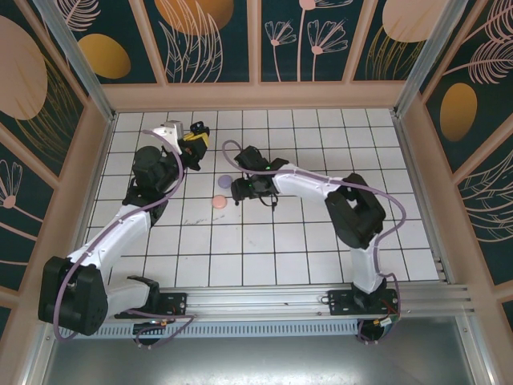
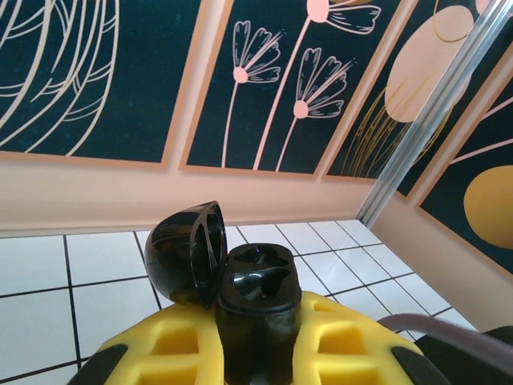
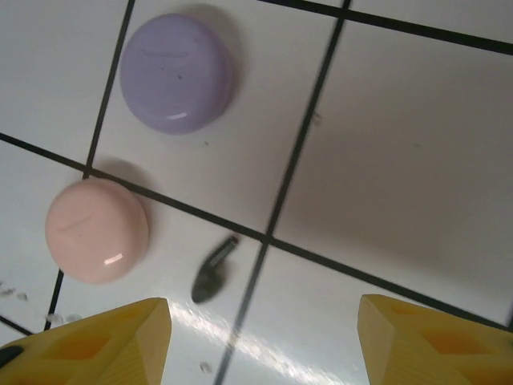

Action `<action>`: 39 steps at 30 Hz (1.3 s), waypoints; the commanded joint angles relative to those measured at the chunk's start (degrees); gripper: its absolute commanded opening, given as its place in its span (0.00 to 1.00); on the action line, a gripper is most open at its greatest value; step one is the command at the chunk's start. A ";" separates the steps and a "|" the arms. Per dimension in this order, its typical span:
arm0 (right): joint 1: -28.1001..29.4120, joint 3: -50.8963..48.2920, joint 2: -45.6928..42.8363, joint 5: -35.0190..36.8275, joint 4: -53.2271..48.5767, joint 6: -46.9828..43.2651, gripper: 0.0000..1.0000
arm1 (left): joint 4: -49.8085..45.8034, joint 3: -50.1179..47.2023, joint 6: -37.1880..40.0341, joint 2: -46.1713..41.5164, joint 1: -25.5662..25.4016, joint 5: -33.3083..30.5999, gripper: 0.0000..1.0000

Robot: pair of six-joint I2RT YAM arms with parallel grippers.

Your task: Insert the wireless bluetooth earbuds into the charging case

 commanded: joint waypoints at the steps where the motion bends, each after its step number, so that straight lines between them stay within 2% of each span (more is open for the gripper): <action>1: 1.23 4.92 3.44 2.56 -4.76 -0.45 0.63 | 3.60 -0.03 -1.27 -0.33 0.67 -0.59 0.00; 21: 1.27 9.63 11.13 7.25 -7.82 -0.45 0.62 | 6.15 -0.70 -3.82 1.21 0.83 1.07 0.00; 31: 0.28 1.43 4.95 8.24 -6.96 2.42 0.56 | 7.20 -0.43 -5.17 2.27 0.82 2.48 0.00; 39: 0.45 -5.39 -1.24 5.15 -5.57 5.03 0.54 | 7.64 -0.18 -5.33 2.81 0.83 2.92 0.00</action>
